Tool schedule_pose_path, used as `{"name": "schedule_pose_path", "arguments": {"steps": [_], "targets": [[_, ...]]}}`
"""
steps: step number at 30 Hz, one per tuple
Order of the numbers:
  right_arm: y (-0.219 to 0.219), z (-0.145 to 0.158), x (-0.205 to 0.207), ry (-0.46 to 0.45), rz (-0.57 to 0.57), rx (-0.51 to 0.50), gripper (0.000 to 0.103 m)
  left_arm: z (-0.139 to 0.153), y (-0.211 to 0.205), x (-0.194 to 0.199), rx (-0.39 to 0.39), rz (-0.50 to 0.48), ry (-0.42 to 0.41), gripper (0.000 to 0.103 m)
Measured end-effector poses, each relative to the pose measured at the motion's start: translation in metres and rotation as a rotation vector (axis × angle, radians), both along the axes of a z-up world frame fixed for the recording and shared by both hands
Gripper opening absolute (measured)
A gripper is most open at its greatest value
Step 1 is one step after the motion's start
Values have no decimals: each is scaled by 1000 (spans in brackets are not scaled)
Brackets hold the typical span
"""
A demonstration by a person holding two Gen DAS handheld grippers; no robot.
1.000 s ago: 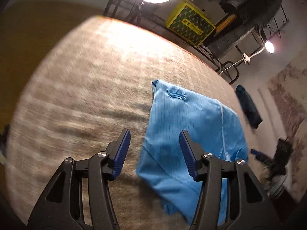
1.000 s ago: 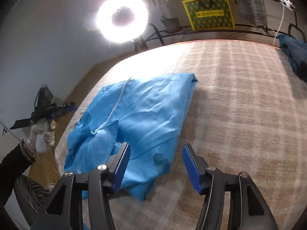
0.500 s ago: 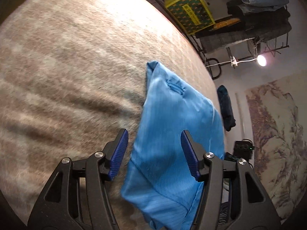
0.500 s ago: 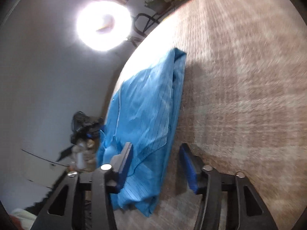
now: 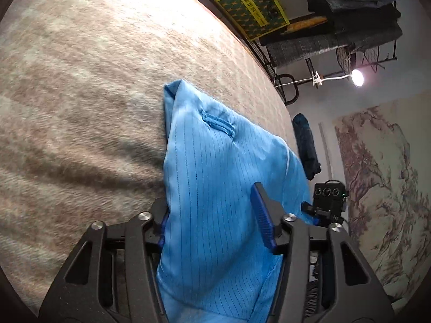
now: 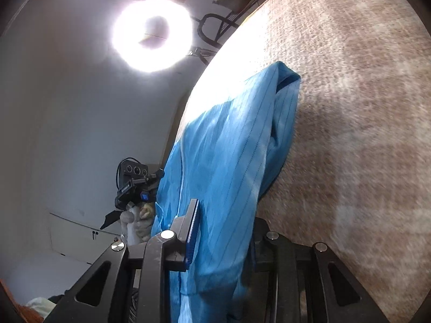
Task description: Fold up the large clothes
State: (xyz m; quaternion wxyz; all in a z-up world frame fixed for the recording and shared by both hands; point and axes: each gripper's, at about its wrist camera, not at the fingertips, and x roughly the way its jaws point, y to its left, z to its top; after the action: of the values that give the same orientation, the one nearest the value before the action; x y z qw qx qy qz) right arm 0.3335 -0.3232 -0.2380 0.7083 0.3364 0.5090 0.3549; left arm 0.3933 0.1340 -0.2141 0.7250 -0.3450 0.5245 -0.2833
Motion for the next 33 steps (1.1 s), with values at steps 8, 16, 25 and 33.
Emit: {"name": "schedule_pose_path", "arguments": {"steps": [8, 16, 25, 33], "targets": [[5, 20, -12, -46, -3, -169, 10, 19, -26, -14, 196, -23, -87, 14], [17, 66, -36, -190, 24, -405, 5, 67, -49, -38, 265, -40, -224, 9], [-2, 106, -64, -276, 9, -500, 4, 106, -100, -55, 263, -105, -298, 7], [-46, 126, -82, -296, -53, -533, 4, 119, -158, -56, 238, -163, -310, 7]]}}
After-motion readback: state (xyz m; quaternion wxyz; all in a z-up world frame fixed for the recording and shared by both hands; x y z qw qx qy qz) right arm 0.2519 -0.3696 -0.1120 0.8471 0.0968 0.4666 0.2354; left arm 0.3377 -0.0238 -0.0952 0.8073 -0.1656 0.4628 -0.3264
